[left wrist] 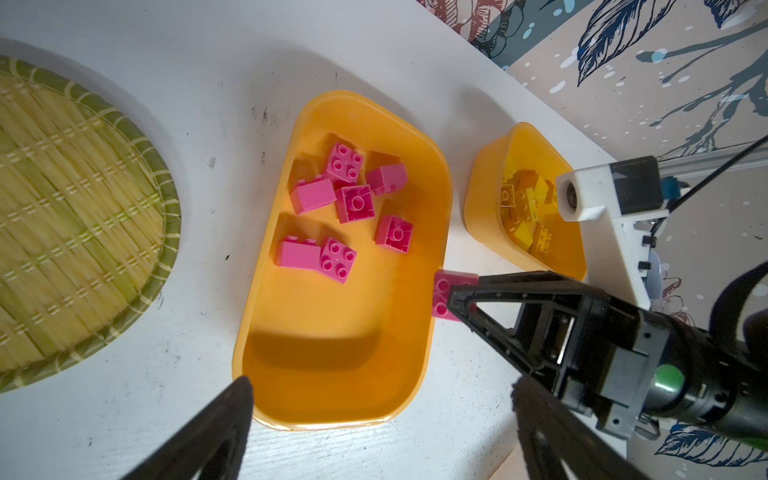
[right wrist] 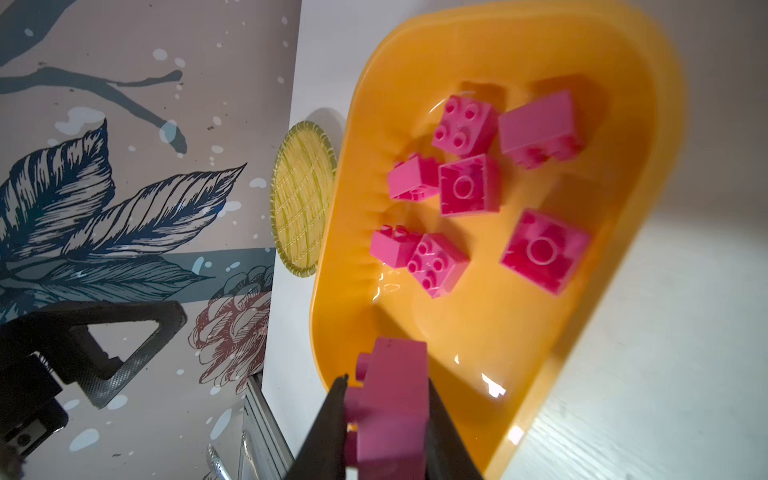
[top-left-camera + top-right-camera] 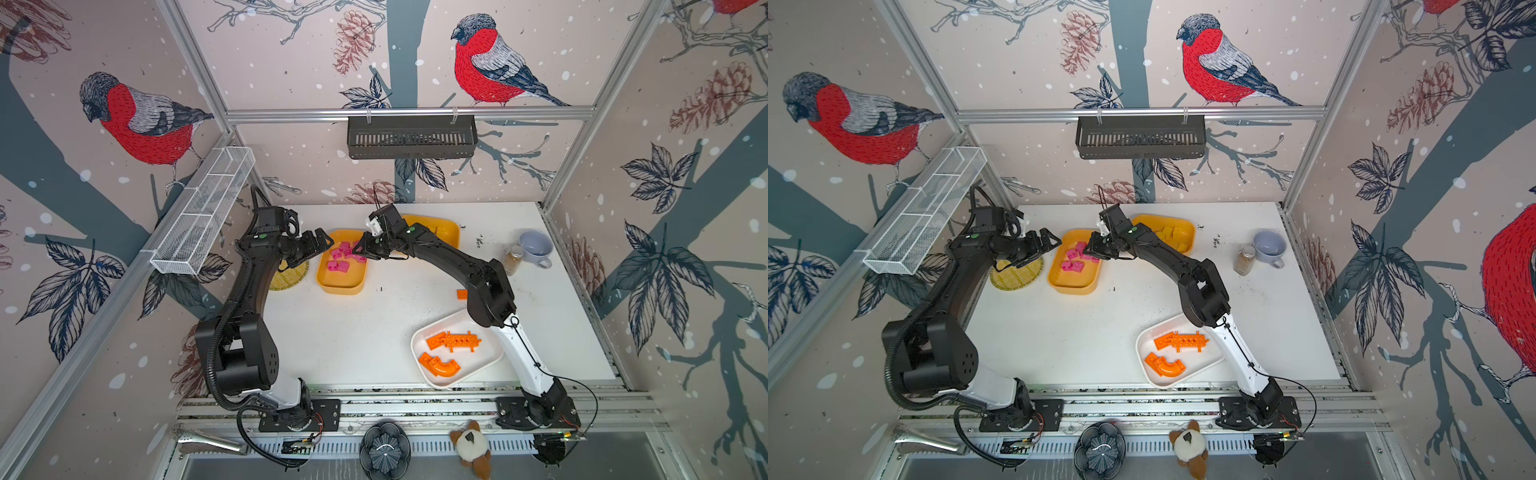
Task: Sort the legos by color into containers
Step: 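Carry the pink brick with the right gripper and release it into the smaller tub, then move the right gripper down over the loose orange brick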
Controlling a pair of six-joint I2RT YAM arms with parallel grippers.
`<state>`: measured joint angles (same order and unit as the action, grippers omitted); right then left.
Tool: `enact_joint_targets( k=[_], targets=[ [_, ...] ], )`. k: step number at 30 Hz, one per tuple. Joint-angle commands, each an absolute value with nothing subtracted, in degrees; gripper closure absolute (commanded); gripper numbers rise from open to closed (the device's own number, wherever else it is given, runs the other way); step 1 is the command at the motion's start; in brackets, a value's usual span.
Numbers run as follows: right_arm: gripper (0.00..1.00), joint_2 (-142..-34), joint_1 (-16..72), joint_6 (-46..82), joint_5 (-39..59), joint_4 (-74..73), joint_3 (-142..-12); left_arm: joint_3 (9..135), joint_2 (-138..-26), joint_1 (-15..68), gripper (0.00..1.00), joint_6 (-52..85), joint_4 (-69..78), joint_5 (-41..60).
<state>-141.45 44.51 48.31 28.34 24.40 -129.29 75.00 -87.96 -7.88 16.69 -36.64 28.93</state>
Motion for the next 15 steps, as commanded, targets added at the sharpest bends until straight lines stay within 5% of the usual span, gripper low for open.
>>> enact_joint_targets(
  k=[1, 7, 15],
  targets=[
    [0.73, -142.78, 45.13, 49.50, 28.94, 19.84, -129.81, 74.20, -87.54, -8.00, 0.03, 17.05, -35.80, 29.11],
    [0.42, -142.09, 44.77, 47.06, 26.81, 23.75, -130.63, 73.32, -87.89, -8.00, 0.03, 17.06, -35.38, 30.36],
    [0.36, -128.93, 40.37, 40.01, 20.37, 34.21, -118.60, 71.34, -87.99, -7.36, 0.03, 18.04, -33.31, 36.96]
  ],
)
